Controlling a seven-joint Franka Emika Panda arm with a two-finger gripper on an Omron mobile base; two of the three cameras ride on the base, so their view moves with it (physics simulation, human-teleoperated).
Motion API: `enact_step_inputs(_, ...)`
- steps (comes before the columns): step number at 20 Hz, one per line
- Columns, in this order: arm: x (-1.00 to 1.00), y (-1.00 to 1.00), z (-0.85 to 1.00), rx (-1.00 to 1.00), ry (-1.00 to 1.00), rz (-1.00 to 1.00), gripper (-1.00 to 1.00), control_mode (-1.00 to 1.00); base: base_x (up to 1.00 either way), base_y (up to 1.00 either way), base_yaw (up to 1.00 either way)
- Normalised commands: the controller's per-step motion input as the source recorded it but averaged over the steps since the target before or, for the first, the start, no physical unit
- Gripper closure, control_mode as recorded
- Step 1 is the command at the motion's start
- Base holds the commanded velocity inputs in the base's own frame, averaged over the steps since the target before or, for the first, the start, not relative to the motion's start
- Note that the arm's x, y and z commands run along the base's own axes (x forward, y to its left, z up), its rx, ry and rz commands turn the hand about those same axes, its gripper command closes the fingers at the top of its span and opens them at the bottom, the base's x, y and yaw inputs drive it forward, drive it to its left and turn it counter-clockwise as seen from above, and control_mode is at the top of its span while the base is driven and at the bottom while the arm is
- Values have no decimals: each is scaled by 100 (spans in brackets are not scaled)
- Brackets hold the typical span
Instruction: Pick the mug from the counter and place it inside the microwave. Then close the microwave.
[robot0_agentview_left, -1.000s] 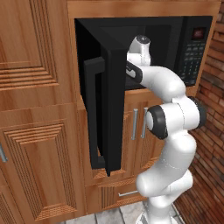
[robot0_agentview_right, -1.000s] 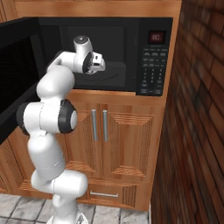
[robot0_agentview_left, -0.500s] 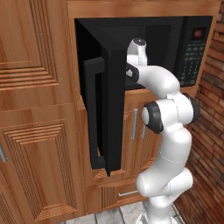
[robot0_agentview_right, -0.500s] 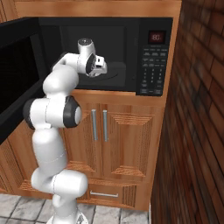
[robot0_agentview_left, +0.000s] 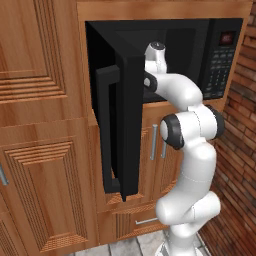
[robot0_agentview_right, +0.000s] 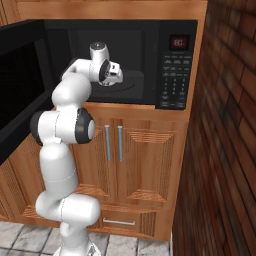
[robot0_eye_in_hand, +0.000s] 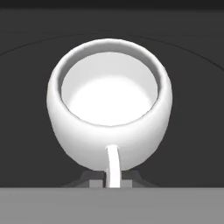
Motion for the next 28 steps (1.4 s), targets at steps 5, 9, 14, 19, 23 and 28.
enact_step_inputs(5,0,0,0,0,0,0,-100,-100,0,0,0)
enact_step_inputs(9,0,0,0,0,0,0,-100,-100,0,0,0)
enact_step_inputs(14,-17,0,0,0,-1,0,-100,-100,0,0,0)
enact_step_inputs(19,-95,-3,0,3,-9,0,-100,-100,0,0,0)
enact_step_inputs(23,-100,-4,0,3,-13,0,-100,-100,0,0,0)
enact_step_inputs(28,-100,0,0,2,-13,0,-100,-100,0,0,0)
